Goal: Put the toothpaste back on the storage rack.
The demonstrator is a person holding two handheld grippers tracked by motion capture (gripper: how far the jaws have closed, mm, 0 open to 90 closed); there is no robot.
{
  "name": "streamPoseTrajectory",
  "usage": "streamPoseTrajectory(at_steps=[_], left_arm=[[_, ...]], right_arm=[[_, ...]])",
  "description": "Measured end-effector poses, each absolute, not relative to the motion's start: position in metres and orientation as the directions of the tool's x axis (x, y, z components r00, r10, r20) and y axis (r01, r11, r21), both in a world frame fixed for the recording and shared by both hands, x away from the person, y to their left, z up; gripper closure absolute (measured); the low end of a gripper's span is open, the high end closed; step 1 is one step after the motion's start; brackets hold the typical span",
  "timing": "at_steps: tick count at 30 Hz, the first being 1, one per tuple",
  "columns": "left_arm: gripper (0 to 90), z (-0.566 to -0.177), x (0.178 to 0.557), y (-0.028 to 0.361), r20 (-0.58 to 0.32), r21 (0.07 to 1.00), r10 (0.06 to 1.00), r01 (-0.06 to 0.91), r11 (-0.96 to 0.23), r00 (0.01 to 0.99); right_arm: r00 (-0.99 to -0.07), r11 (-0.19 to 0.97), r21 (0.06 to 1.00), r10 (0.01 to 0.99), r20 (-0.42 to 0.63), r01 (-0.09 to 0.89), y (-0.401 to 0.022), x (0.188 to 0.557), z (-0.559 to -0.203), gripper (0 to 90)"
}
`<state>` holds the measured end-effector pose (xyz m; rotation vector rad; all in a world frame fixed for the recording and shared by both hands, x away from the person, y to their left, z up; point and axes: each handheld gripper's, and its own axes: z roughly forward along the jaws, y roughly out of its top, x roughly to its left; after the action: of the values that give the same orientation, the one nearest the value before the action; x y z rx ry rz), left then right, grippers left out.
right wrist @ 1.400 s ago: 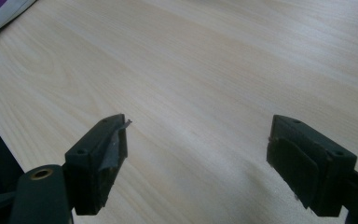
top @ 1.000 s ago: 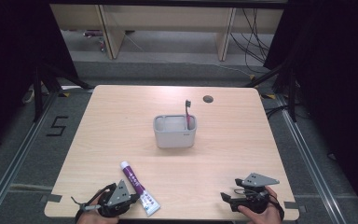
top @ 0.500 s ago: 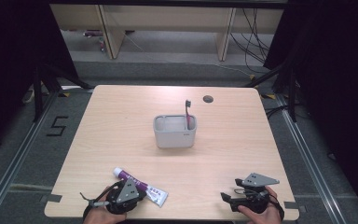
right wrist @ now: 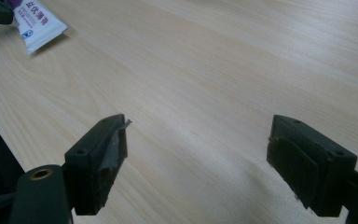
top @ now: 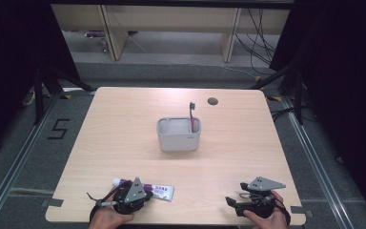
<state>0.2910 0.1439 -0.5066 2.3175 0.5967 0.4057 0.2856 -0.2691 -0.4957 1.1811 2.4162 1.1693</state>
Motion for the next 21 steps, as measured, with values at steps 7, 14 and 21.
streamPoseTrajectory(at_steps=[7,14,21], left_arm=[[88.7,-0.506,0.295,0.14,0.106,0.705,0.528,0.311,-0.637,0.842],[88.6,-0.505,0.303,0.136,0.118,0.7,0.534,0.311,-0.643,0.838],[88.5,-0.504,0.308,0.134,0.117,0.698,0.541,0.318,-0.641,0.833]], right_arm=[[-0.664,0.366,0.732,0.731,0.156,0.575,-0.269,0.286,-0.496,20.6],[-0.665,0.366,0.732,0.73,0.157,0.574,-0.269,0.286,-0.496,20.6],[-0.666,0.367,0.732,0.729,0.157,0.574,-0.269,0.287,-0.496,20.6]])
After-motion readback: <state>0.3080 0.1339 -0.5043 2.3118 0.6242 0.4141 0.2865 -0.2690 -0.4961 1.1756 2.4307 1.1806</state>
